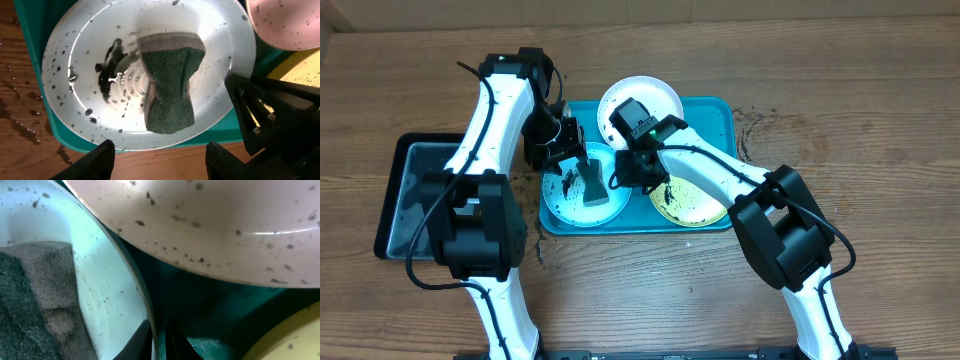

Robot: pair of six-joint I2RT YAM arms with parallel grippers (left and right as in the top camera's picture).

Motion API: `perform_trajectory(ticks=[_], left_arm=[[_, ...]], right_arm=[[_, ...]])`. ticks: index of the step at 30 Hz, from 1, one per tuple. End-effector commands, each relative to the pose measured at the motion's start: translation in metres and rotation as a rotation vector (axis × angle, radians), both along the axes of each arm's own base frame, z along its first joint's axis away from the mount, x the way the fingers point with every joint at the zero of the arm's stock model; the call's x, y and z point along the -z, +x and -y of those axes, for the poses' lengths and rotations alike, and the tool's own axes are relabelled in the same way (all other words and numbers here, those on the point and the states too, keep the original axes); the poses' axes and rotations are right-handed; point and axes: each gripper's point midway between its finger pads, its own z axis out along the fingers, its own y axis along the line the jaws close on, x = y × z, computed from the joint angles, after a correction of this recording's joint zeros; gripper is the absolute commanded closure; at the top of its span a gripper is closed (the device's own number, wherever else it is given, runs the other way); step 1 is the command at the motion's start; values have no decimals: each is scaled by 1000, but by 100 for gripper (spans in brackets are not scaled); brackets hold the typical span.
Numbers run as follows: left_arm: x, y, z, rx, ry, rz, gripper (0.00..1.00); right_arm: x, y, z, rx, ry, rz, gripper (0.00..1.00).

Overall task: Clean dirty plates on tray and stack at the side
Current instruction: 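Regrasp the sponge with the left gripper and scrub the light-blue plate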

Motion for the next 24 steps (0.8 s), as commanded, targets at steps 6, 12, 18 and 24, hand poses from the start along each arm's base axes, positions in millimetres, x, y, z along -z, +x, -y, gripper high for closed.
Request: perform_trajectory(ticks=[6, 12, 18, 24], left_arm=[[18, -13, 20, 38, -23, -25, 42], [43, -21, 31, 58, -21, -27, 37], [53, -18, 16, 4, 86, -24, 45], [59, -7, 11, -11, 117, 28, 45]], right_arm=[[14, -3, 5, -4, -36, -20, 88], [14, -4, 6, -4, -39, -24, 88], [14, -4, 6, -4, -38, -24, 88], [14, -3, 5, -4, -36, -20, 88]])
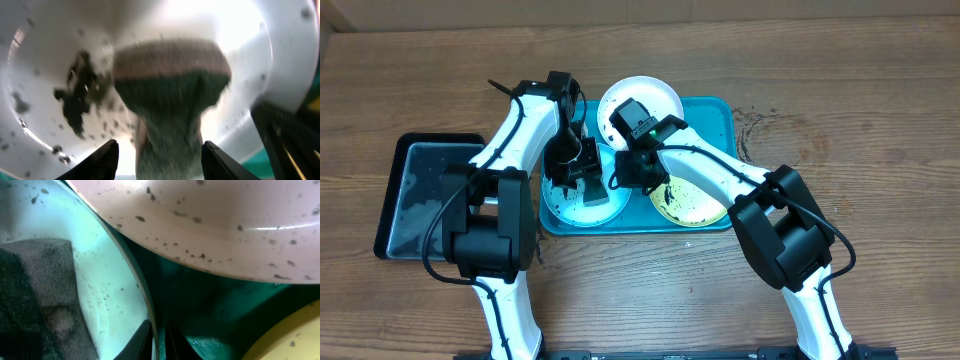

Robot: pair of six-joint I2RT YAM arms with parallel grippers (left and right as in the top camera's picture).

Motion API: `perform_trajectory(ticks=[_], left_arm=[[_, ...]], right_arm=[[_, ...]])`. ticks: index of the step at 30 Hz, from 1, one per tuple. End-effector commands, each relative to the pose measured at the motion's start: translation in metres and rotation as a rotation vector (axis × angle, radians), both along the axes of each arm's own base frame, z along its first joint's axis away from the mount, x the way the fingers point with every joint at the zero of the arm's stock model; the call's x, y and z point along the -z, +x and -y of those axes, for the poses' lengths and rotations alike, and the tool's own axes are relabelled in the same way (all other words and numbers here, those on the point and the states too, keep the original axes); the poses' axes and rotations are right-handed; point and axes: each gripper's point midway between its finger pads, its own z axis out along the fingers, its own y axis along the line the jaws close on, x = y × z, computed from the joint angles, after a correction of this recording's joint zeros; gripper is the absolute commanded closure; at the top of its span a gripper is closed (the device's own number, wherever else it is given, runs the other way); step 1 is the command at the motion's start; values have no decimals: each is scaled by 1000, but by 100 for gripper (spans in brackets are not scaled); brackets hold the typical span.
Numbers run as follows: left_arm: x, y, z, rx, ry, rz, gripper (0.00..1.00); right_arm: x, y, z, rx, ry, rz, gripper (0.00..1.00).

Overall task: Clean dirty plates on tray and stack at the side
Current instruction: 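Regrasp the sponge with the left gripper and scrub the light-blue plate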

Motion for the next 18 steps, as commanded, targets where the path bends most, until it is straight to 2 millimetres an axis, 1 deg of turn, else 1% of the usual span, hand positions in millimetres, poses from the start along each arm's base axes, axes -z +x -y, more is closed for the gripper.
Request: perform_trajectory(ticks=[1, 4, 5, 7, 8, 9, 10, 14, 18], left_arm=[[5, 4, -6, -27, 39, 25, 45], [7, 6, -6, -27, 37, 36, 47], [7, 6, -6, -27, 38, 34, 51], [7, 6, -6, -27, 39, 33, 68], [7, 7, -7, -27, 44, 38, 78], [8, 8, -8, -27, 48, 41, 85], [8, 8, -9, -26, 52, 42, 89], [8, 7, -9, -26, 57, 41, 96], [12, 5, -17, -21, 98, 37, 96]], right_arm=[[14, -1, 5, -2, -35, -10, 88], [14, -3, 6, -2, -40, -16, 88], [15, -4, 7, -2, -44, -21, 89], [15, -5, 8, -2, -49, -27, 89], [15, -6, 8, -2, -51, -30, 89], [15, -6, 9, -2, -52, -31, 89], [15, -6, 9, -2, -52, -31, 89], [15, -7, 10, -2, -57, -37, 88], [16, -9, 12, -2, -65, -45, 88]])
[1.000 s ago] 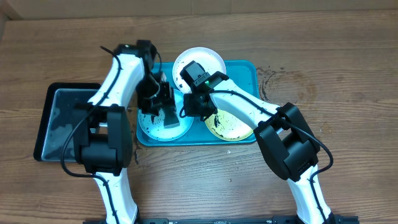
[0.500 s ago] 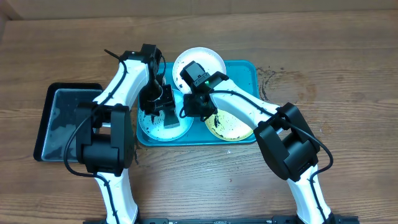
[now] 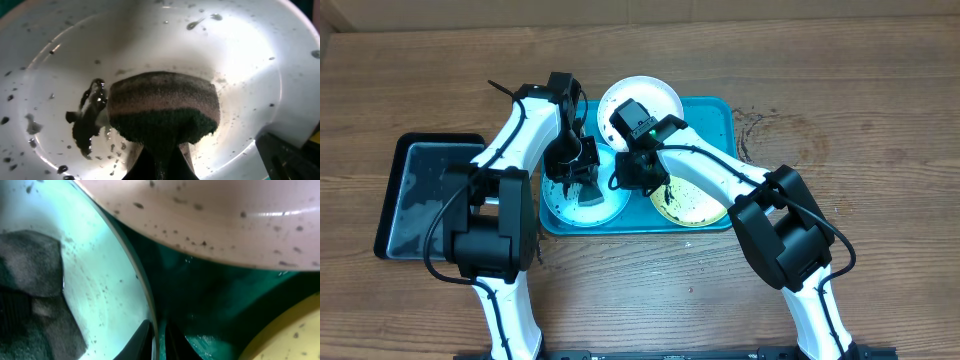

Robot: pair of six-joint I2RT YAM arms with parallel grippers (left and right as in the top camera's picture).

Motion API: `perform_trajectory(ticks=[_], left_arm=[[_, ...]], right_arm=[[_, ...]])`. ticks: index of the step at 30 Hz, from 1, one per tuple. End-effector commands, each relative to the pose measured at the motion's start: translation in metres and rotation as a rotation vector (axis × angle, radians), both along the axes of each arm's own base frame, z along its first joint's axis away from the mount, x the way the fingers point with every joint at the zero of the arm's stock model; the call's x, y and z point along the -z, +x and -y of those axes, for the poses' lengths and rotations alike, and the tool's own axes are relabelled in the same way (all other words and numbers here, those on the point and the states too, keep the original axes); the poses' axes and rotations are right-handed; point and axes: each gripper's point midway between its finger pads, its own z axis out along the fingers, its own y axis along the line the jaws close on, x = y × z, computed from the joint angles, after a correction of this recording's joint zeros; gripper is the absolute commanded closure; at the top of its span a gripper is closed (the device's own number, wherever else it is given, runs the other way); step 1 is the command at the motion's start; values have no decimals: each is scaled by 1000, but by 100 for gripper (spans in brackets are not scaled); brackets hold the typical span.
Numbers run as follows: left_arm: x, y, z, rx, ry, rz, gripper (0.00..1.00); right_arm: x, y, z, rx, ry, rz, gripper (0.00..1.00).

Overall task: Clean dirty plates on tray and stack at the side
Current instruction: 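Regrasp the sponge with the left gripper and scrub the light-blue plate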

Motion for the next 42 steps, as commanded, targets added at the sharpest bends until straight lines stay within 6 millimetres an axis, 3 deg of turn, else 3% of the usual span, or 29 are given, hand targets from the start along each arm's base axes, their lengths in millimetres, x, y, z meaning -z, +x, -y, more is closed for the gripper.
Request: perform_trajectory(ticks=[1, 9, 14, 21, 25, 30, 32, 40, 42], left_arm=[[5, -5, -13, 5, 70, -8, 96], [17, -12, -35, 19, 194, -12, 96], [12, -17, -70, 43, 390, -25, 96], [7, -16, -71, 41, 395, -27, 96], [2, -9, -54, 27, 305, -12, 96], [-4, 3, 16, 104, -107, 37, 96], [-8, 9, 34, 109, -214, 65, 96], [-9, 18, 49, 89, -232, 100, 96], [-6, 20, 43, 94, -183, 110, 96]], right_arm=[[16, -4, 10, 0, -60, -19, 88], [16, -5, 11, 0, -62, -23, 88], [16, -5, 11, 0, -63, -23, 88], [16, -3, 12, 3, -70, -16, 91], [16, -3, 12, 3, -69, -15, 92], [16, -4, 11, 6, -67, -20, 92], [16, -4, 11, 6, -67, -21, 92], [16, -5, 10, 3, -61, -25, 92], [16, -5, 10, 4, -61, -25, 92]])
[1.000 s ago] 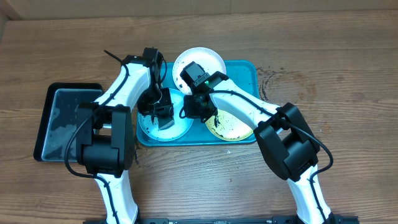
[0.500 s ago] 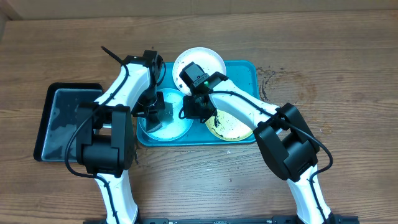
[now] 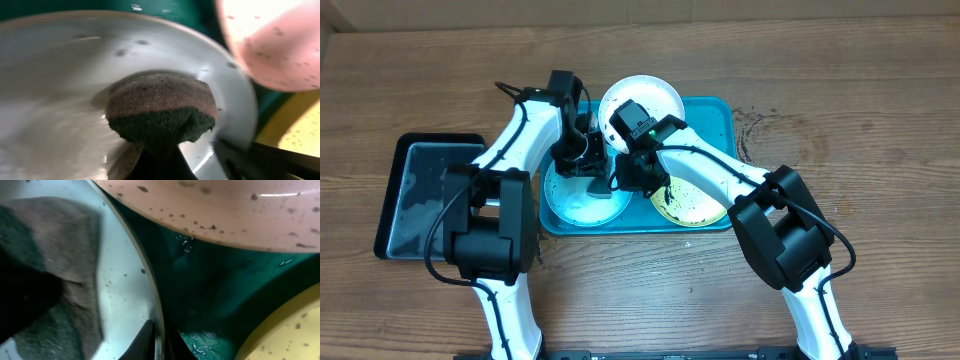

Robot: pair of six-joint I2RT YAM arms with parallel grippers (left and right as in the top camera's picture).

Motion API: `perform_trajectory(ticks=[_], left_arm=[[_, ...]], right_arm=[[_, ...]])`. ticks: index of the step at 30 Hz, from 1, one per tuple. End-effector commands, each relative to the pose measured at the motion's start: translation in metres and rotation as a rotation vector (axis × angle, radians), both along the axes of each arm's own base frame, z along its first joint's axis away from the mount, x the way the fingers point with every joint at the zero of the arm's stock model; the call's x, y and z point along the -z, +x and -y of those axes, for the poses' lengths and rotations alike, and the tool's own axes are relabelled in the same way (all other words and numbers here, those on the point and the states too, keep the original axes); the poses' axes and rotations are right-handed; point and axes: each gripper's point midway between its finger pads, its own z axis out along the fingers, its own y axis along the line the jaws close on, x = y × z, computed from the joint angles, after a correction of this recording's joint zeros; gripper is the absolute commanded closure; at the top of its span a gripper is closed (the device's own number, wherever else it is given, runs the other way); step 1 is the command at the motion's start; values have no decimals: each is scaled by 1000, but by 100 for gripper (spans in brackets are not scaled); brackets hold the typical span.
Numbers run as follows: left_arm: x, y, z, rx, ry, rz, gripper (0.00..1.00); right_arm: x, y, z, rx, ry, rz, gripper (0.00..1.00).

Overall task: Clean dirty plates on tray and stack at the side
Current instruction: 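Regrasp the sponge with the left gripper and scrub the light-blue plate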

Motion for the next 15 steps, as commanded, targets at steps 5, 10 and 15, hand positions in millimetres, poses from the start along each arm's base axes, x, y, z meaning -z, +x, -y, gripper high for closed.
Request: perform_trajectory(ticks=[5, 10, 15], left_arm=[[6, 4, -44, -71, 291, 14, 96], [1, -2, -105, -156, 551, -5, 96], [-5, -12, -142, -230, 665, -48, 96]], right_arm=[[16, -1, 11, 7, -60, -10, 93], [16, -2, 12, 4, -65, -15, 93], [16, -2, 12, 3, -65, -15, 94]])
